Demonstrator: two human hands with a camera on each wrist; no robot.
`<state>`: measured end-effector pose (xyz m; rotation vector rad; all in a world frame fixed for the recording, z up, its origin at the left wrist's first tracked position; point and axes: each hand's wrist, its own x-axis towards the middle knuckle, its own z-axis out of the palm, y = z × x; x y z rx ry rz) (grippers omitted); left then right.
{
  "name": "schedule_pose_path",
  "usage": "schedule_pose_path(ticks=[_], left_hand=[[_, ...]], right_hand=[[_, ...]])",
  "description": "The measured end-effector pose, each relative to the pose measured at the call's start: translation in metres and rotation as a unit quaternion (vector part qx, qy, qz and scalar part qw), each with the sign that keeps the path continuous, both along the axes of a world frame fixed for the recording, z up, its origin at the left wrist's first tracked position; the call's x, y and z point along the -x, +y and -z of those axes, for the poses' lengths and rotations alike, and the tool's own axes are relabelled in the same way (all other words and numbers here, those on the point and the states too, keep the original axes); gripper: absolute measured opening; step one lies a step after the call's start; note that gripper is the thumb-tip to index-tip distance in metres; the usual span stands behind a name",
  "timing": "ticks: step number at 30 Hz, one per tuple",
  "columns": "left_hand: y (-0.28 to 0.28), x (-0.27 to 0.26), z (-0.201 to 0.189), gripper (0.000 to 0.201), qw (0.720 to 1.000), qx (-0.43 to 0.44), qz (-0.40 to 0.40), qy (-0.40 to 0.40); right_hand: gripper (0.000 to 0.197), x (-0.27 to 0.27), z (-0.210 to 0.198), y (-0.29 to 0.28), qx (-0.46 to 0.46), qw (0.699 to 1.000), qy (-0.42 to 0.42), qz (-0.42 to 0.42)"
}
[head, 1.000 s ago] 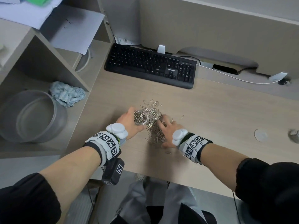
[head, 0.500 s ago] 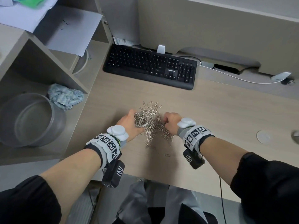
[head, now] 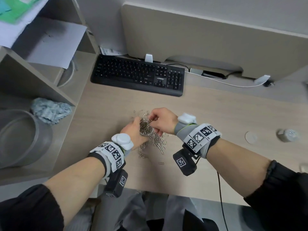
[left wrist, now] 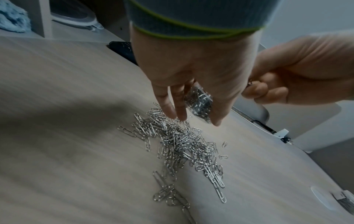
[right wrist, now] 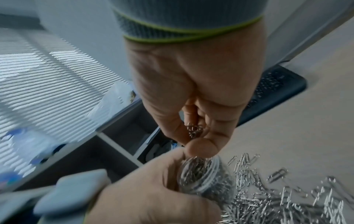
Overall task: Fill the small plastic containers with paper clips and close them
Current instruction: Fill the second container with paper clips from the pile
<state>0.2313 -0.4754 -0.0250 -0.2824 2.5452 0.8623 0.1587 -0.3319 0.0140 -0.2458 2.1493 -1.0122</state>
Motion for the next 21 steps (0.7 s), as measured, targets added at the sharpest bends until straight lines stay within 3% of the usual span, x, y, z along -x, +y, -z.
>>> schedule_pose_path(ticks=[3, 5, 14, 21], left_hand=[[0.005, 0.004, -0.006, 0.063, 1.000, -0.010, -0.003, 0.008], [0.006, 0.005, -0.007, 0.058, 1.000, -0.010, -0.009, 0.009], [0.006, 0.007, -0.007, 0.060, 0.999, -0.017, -0.019, 0.035], [-0.007, 0.007, -0.004, 0.067, 0.999, -0.009, -0.026, 0.043]], right_hand=[[0.017, -0.002, -0.005, -0.002, -0.076, 0.984, 0.122, -0.106], [0.020, -0.002, -0.006, -0.003, -0.073, 0.978, 0.153, -0.123], [0.019, 0.002, -0.008, -0.002, -0.043, 0.978, 0.178, -0.102], [0.018, 0.019, 0.012, 0.015, -0.014, 0.991, 0.133, -0.002]])
